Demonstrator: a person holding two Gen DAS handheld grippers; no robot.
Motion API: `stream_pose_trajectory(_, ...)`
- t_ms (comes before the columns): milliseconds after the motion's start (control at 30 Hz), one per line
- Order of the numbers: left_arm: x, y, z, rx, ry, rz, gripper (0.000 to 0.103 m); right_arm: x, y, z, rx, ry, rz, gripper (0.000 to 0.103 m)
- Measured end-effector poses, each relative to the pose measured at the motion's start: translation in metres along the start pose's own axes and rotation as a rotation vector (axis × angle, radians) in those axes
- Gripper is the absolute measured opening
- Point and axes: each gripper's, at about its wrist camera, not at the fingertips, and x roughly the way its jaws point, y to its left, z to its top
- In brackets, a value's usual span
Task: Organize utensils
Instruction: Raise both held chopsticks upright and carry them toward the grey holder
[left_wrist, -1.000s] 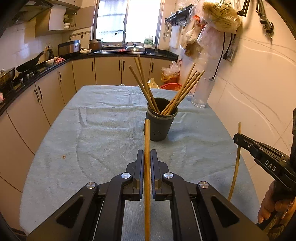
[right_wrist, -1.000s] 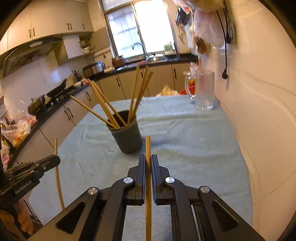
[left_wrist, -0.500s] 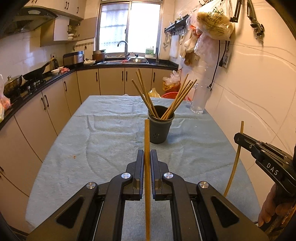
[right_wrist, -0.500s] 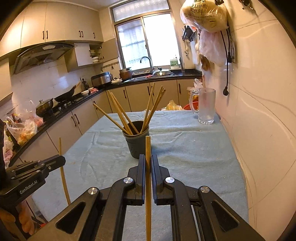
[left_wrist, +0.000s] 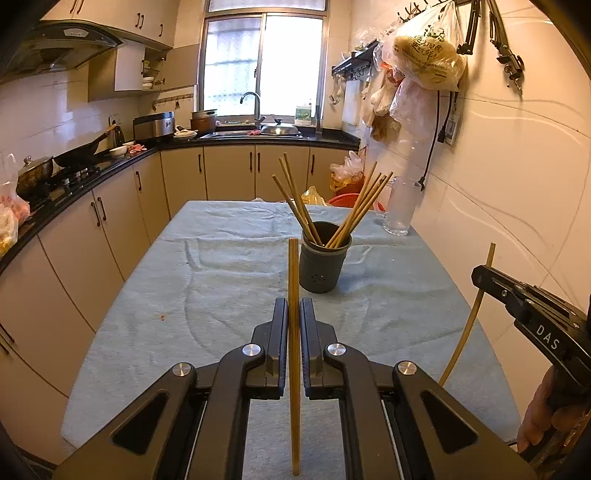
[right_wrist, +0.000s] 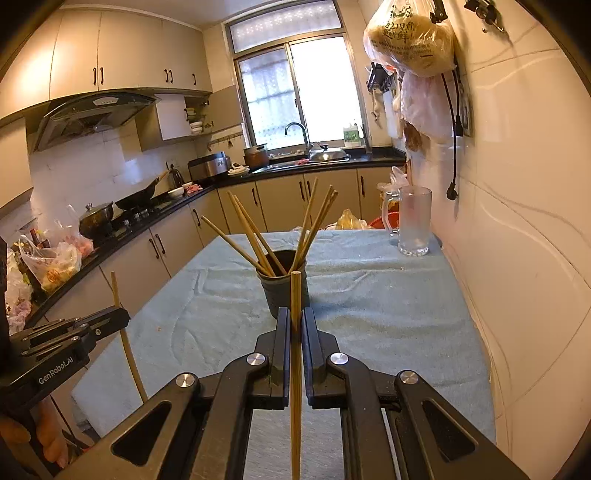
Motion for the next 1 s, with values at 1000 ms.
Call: stream_pose_trajectory(1000, -0.005, 0.006, 0.002, -0.01, 0.004, 0.04, 0.006, -0.01, 0.007, 0.011, 0.01, -0.037, 0.015, 0.006)
